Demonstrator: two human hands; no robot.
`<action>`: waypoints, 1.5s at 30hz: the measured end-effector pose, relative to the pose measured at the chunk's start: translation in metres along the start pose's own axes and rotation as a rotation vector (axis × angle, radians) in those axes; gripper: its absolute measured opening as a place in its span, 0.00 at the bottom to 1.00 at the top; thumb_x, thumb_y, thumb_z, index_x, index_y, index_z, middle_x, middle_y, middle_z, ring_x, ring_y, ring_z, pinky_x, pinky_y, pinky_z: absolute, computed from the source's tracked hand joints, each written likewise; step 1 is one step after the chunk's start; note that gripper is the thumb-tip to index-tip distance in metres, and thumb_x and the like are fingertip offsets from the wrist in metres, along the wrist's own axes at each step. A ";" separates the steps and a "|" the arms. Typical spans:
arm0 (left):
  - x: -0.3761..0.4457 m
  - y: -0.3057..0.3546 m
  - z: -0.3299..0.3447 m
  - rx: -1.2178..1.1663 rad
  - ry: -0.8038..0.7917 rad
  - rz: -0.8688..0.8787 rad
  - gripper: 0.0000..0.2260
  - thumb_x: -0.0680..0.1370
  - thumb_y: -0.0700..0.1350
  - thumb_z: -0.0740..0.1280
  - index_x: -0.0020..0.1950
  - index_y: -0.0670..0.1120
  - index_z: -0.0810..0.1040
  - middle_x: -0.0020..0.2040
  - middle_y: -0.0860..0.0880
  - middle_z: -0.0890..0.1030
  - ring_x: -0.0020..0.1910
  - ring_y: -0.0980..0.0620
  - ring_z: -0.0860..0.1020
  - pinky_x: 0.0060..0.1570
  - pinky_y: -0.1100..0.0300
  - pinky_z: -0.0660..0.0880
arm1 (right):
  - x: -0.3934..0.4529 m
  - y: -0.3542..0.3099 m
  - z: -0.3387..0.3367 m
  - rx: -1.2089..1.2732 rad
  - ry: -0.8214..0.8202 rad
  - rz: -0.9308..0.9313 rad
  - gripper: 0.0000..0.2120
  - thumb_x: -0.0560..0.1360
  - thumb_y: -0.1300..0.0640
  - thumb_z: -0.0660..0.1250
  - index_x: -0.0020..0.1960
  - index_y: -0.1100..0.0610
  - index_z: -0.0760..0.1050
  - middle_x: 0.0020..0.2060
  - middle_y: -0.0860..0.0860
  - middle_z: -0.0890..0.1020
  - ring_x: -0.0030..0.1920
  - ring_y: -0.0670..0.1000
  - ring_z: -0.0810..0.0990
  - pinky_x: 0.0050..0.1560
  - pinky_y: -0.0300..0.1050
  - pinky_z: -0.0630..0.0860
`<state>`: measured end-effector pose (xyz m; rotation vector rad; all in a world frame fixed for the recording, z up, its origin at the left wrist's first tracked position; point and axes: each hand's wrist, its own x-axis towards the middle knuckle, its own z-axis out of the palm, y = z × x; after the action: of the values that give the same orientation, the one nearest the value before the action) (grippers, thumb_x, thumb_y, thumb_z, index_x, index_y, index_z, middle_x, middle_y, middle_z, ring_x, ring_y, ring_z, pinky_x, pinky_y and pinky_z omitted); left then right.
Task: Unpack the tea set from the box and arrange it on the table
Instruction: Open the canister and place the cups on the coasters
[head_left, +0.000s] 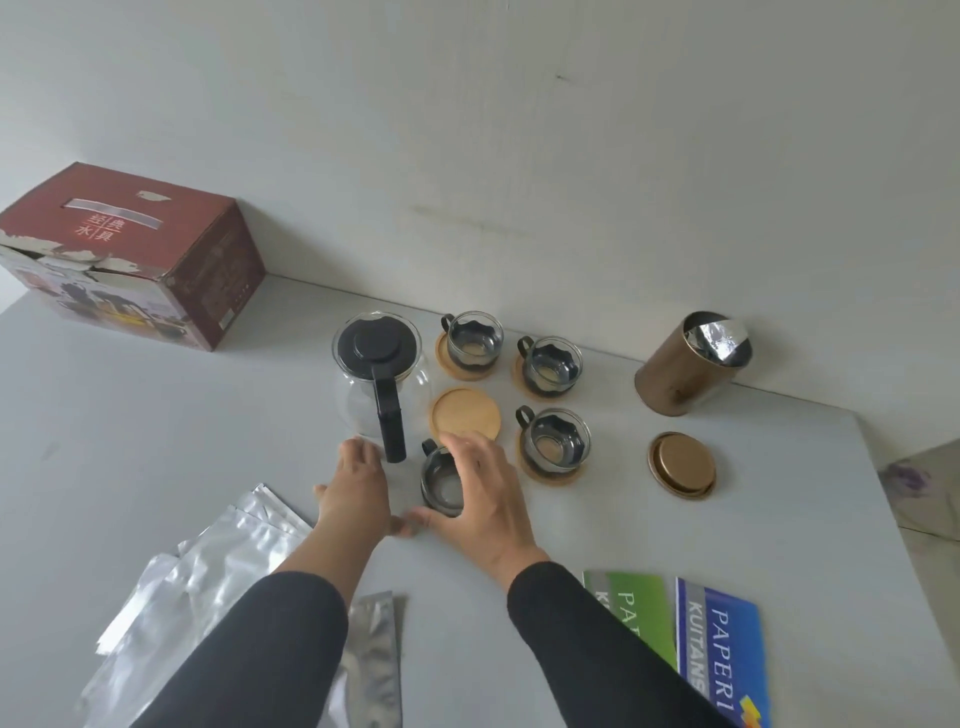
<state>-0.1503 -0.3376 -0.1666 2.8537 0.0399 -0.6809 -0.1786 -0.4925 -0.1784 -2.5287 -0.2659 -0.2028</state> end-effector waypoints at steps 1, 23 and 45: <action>0.000 0.001 -0.001 0.001 -0.005 -0.001 0.46 0.66 0.61 0.74 0.74 0.42 0.55 0.68 0.47 0.56 0.67 0.52 0.63 0.58 0.53 0.73 | -0.003 0.001 0.002 0.002 -0.030 0.032 0.40 0.63 0.30 0.66 0.68 0.49 0.62 0.62 0.55 0.72 0.61 0.56 0.72 0.57 0.52 0.74; -0.001 0.005 -0.003 0.052 -0.046 -0.026 0.46 0.66 0.59 0.75 0.74 0.42 0.55 0.67 0.47 0.56 0.68 0.50 0.63 0.61 0.52 0.72 | 0.060 0.020 -0.028 -0.015 0.009 0.106 0.43 0.64 0.51 0.78 0.73 0.53 0.60 0.61 0.56 0.68 0.62 0.54 0.68 0.63 0.44 0.70; -0.002 0.011 -0.006 0.090 -0.060 -0.037 0.50 0.67 0.59 0.74 0.76 0.39 0.48 0.72 0.48 0.49 0.72 0.51 0.58 0.61 0.52 0.72 | 0.086 0.037 -0.030 -0.178 -0.317 0.083 0.42 0.67 0.46 0.73 0.74 0.51 0.55 0.61 0.58 0.66 0.62 0.58 0.67 0.63 0.50 0.69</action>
<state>-0.1481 -0.3469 -0.1584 2.9227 0.0545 -0.7950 -0.0891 -0.5271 -0.1557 -2.7372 -0.2755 0.2193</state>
